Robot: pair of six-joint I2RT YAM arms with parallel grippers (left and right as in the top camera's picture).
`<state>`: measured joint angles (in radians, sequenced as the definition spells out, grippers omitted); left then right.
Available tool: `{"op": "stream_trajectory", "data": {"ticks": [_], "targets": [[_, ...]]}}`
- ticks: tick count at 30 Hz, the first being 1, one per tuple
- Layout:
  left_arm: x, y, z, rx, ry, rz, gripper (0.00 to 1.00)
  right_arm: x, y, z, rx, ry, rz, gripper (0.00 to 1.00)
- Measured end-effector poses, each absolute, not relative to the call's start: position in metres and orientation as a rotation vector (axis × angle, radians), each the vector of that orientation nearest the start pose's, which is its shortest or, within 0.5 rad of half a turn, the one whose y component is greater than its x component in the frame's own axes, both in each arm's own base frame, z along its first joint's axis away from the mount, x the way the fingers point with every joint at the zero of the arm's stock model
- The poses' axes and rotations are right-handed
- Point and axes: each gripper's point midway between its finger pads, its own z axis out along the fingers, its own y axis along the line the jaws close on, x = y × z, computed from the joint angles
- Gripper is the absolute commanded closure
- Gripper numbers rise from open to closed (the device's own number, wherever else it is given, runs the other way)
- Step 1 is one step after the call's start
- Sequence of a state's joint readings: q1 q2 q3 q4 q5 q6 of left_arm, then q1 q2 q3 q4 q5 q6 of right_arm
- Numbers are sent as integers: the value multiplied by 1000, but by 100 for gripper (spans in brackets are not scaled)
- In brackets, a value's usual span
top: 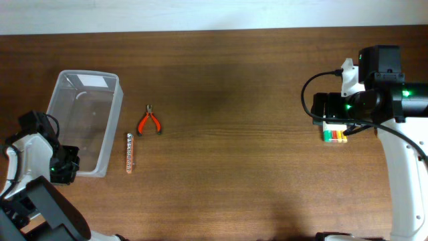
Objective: Pack container
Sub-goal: 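Grasp the clear container's rim with the left gripper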
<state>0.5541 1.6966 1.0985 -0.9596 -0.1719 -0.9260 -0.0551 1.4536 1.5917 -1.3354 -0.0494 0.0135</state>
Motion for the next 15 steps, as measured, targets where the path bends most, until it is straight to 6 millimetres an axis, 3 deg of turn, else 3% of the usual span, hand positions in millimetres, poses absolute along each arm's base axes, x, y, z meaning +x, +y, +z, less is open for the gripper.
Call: {"op": "stream_trajectory", "data": {"ticks": [5,15], "targets": [[241,176,43,-2081,2271,192,98,313,-9,240,82,2765,57,1],[254,171,48,-2086,2251,76,98,313,-9,240,82,2765,57,1]]}}
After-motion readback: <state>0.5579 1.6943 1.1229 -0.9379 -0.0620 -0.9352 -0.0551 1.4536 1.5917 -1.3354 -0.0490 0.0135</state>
